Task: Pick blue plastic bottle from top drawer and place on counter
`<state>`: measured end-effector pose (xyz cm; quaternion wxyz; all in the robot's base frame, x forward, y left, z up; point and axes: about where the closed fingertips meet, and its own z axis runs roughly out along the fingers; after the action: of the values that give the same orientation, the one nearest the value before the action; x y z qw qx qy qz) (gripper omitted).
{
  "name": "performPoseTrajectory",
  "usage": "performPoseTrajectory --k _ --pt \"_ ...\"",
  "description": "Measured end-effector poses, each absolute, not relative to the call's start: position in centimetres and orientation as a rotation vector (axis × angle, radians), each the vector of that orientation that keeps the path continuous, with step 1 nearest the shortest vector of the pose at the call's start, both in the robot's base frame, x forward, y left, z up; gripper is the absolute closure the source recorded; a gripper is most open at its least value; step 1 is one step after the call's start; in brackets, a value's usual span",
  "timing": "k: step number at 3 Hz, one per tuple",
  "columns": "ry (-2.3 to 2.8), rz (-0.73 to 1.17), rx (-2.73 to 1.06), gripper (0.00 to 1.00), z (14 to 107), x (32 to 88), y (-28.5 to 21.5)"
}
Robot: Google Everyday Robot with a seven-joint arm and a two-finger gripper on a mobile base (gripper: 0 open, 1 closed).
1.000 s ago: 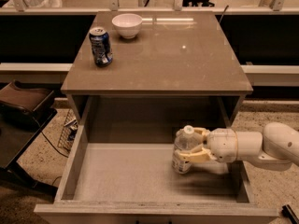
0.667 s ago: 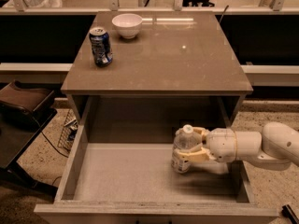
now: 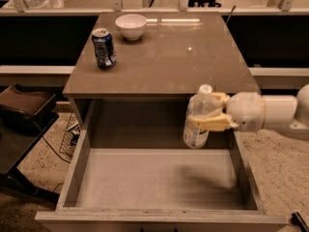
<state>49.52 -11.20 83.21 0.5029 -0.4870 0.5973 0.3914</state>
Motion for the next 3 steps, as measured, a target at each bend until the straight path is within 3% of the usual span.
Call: performPoseTrajectory --k 1,2,3 --pt "1.463 0.940 -1.121 1.00 91.2 52.4 -11.9" --pt "1.474 0.907 -1.031 1.00 101.4 59.7 -12.2" --pt "1.474 0.907 -1.031 1.00 101.4 59.7 -12.2"
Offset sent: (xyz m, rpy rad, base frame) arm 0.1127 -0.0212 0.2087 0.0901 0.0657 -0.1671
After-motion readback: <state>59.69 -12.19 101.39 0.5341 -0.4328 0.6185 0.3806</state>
